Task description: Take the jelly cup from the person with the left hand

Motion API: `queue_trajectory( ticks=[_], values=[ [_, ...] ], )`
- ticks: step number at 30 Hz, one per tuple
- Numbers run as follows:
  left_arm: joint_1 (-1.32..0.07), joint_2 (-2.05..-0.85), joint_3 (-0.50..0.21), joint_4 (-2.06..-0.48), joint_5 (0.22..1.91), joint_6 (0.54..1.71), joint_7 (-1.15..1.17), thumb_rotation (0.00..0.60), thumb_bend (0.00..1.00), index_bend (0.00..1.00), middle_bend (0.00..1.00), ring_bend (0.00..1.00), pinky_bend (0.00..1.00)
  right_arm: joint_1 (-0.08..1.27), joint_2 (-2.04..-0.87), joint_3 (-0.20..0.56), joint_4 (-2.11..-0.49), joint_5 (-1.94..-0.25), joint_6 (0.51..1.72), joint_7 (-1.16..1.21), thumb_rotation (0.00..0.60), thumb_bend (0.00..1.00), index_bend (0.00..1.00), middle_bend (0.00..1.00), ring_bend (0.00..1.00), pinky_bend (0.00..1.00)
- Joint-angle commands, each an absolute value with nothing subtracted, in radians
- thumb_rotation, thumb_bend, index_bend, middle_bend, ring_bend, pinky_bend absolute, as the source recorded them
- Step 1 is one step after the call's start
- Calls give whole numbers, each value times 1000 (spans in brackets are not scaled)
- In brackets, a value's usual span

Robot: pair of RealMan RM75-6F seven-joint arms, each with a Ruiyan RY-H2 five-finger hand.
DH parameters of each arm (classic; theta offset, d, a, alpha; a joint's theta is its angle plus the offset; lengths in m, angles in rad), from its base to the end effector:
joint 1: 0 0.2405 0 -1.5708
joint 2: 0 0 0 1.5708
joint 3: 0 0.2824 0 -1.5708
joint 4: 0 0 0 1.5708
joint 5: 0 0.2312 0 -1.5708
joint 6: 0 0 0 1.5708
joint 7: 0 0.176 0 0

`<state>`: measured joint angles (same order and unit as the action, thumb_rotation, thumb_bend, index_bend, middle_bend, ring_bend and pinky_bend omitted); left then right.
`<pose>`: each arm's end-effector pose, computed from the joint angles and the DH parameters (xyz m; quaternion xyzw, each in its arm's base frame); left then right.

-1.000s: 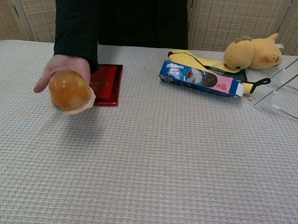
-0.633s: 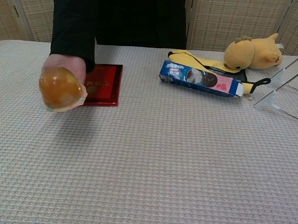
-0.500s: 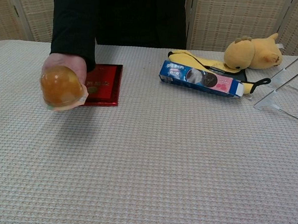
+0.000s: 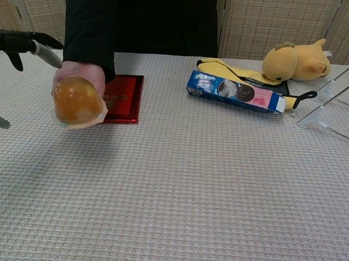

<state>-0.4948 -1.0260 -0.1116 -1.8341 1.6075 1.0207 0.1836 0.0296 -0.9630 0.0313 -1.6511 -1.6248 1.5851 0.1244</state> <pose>-0.1912 0.3118 0.0908 -0.8010 -0.2681 -0.3634 0.3929 -0.3300 -0.1926 0.2040 0.6058 -0.3572 0.4212 0.5727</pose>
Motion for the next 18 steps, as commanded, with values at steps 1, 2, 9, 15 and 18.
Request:
queue_trajectory(
  ticks=[1,2,9,15,18],
  values=[
    [-538,-1046,-128,-1845,1573,971,223,600,89,191,45,88,315,28,-964,31,-1647,-1624,1586,128,600,212,137,259,84,166],
    [-553,-1054,-132,-1846,1557,951,239,600,96,192,45,88,315,28,-965,30,-1645,-1624,1587,129,600,212,137,259,84,166],
    [-617,-1100,-157,-1842,1463,893,320,600,113,198,45,89,315,20,-969,28,-1631,-1616,1590,140,600,212,137,259,84,167],
    [-656,-1129,-167,-1838,1419,880,368,600,113,209,45,90,315,16,-971,28,-1623,-1612,1593,148,600,212,137,260,84,166],
    [-670,-1143,-165,-1828,1404,881,399,600,120,242,49,107,329,13,-972,28,-1619,-1607,1594,152,600,212,137,260,84,166]
  ],
)
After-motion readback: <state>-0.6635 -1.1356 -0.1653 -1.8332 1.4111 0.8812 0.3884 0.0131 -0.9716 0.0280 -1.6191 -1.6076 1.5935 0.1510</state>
